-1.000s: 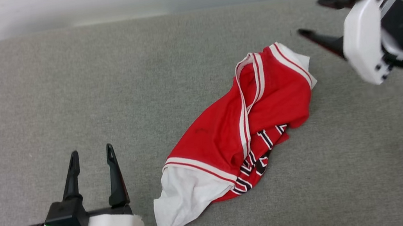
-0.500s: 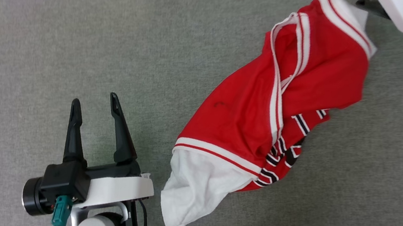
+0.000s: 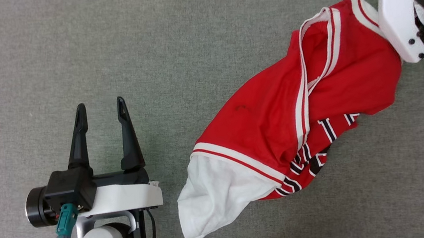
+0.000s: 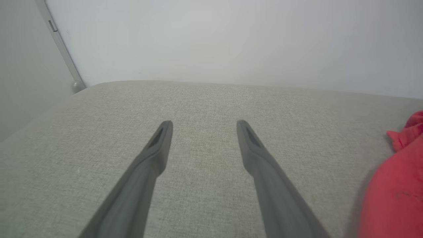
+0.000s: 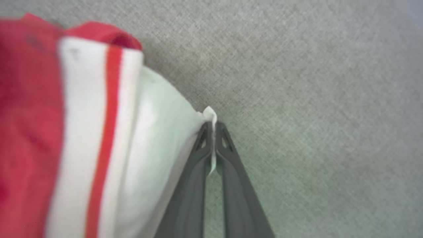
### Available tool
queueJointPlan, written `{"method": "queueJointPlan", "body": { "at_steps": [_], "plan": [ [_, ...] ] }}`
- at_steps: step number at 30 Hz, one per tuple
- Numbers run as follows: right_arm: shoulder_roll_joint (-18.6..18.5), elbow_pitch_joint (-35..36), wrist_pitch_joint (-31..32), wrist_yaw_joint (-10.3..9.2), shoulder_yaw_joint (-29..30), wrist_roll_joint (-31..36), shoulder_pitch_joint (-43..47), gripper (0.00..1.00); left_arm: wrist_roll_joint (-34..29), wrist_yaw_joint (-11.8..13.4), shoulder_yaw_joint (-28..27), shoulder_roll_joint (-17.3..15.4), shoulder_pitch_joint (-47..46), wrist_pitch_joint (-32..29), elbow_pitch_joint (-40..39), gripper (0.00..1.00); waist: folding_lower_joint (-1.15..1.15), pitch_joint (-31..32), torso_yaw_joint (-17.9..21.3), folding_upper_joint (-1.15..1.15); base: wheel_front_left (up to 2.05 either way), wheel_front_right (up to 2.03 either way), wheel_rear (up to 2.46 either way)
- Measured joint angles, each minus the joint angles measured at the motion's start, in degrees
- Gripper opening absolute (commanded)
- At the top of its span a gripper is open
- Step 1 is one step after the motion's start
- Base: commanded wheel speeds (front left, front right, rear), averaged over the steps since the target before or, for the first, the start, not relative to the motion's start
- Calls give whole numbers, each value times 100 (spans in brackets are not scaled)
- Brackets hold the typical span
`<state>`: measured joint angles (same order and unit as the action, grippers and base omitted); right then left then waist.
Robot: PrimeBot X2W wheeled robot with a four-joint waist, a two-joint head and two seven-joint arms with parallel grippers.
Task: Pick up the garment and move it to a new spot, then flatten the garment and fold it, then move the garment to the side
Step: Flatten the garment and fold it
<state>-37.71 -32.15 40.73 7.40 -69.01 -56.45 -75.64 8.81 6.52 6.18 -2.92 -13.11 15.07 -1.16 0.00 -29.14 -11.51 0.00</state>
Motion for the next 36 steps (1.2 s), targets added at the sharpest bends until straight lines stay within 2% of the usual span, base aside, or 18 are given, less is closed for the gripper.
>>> {"method": "queueJointPlan", "body": {
  "at_steps": [6, 14, 19, 23, 28, 32, 35, 36],
  "plan": [
    [-332, 743, -717, 11, -144, -178, 25, 0, -59, -30, -175, 2, 306, 0, 87, 100, 0, 442, 124, 0, 0, 0, 0],
    [-1525, 2234, -1655, 11, -218, -185, 346, 0, -145, -79, -352, 1, 766, 0, 136, 100, 0, 1097, 432, 0, 0, 0, 0],
    [-2363, 2817, -2175, 11, -116, -218, 1265, 0, -162, -107, -449, 3, 972, 0, 205, 100, 0, 1455, 632, 0, 0, 0, 0],
    [-2782, 2866, -2538, 10, 5, -479, 2289, 0, -203, -94, -469, 2, 1178, 0, 205, 100, 0, 1721, 779, 0, 0, 0, 0],
    [-2786, 2405, -3020, 10, 16, -701, 3772, 0, -245, -90, -470, 1, 1338, 0, 179, 100, -1, 1944, 922, 0, 0, 0, 0],
    [-2356, 1815, -3308, 11, 57, -921, 4706, 0, -265, -113, -471, 3, 1395, 0, 187, 100, -1, 2002, 946, 0, 0, 0, 0],
    [-2002, 1334, -3626, 11, 275, -945, 5027, 0, -304, -147, -474, 3, 1400, 0, 210, 100, -1, 2042, 939, 0, 0, 0, 0],
    [-1919, 1224, -3747, 11, 359, -912, 5104, 3, -311, -151, -477, 3, 1405, 0, 220, 100, -1, 2064, 937, 0, 0, 0, 0]
  ]
}}
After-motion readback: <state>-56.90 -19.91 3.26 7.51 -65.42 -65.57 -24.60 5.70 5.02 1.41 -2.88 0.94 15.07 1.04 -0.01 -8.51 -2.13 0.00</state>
